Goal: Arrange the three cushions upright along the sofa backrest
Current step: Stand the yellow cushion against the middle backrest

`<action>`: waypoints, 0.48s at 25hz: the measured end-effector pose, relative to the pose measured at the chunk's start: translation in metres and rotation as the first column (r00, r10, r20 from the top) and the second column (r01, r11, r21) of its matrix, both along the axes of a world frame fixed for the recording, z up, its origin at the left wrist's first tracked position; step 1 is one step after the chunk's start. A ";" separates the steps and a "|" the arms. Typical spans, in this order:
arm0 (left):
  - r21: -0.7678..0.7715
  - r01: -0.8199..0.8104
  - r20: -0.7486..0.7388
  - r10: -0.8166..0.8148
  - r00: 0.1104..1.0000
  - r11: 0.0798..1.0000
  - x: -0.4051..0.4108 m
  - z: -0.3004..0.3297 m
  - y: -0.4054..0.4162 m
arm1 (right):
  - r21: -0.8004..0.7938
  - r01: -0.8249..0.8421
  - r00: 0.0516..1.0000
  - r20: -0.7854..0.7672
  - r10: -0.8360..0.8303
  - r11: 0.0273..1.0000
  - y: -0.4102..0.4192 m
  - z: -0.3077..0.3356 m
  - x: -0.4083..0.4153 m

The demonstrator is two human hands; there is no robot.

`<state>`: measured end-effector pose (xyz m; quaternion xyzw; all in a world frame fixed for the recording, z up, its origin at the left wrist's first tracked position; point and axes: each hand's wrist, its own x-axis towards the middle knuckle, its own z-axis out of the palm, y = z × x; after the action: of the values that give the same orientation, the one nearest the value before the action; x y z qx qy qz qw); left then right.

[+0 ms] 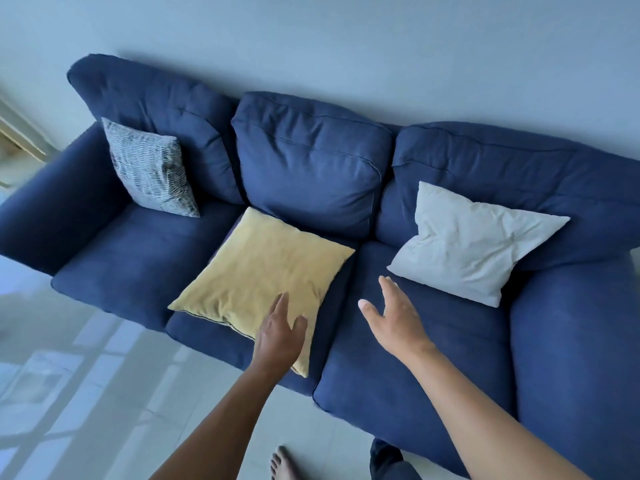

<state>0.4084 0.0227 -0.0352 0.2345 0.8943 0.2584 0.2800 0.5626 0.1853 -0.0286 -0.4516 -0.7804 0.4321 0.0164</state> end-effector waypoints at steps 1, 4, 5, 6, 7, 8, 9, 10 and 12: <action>0.011 -0.010 -0.009 0.010 1.000 1.000 -0.008 0.001 -0.016 | 0.004 -0.021 1.000 -0.004 0.021 1.000 -0.018 0.000 -0.010; 0.020 -0.116 -0.011 0.116 0.993 0.993 -0.044 0.008 -0.082 | 0.016 -0.126 0.992 0.002 0.126 0.992 -0.074 0.001 -0.057; 0.022 -0.138 -0.019 0.138 0.990 0.990 -0.055 0.012 -0.106 | 0.015 -0.156 0.988 0.001 0.156 0.988 -0.093 0.001 -0.073; 0.033 -0.148 -0.028 0.149 0.988 0.988 -0.066 0.016 -0.128 | 0.014 -0.179 0.984 -0.010 0.179 0.984 -0.111 0.002 -0.089; 0.045 -0.145 -0.045 0.147 0.988 0.988 -0.076 0.019 -0.147 | 0.016 -0.200 0.980 -0.020 0.200 0.980 -0.127 0.004 -0.103; 0.052 -0.154 -0.061 0.157 0.986 0.987 -0.088 0.022 -0.164 | 0.020 -0.225 0.974 -0.022 0.225 0.974 -0.142 0.005 -0.117; 0.049 -0.170 -0.070 0.174 0.982 0.984 -0.097 0.024 -0.174 | 0.026 -0.249 0.968 -0.016 0.250 0.968 -0.151 0.004 -0.127; 0.040 -0.189 -0.076 0.191 0.979 0.981 -0.107 0.026 -0.181 | 0.033 -0.271 0.962 -0.007 0.272 0.962 -0.158 0.002 -0.136; 0.028 -0.206 -0.084 0.207 0.975 0.978 -0.126 0.024 -0.188 | 0.046 -0.304 0.953 0.023 0.303 0.952 -0.162 -0.002 -0.153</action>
<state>0.2825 -0.1655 -0.0116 0.1539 0.9227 0.2843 0.2102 0.4097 0.0233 -0.0301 -0.3292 -0.8510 0.4067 -0.0455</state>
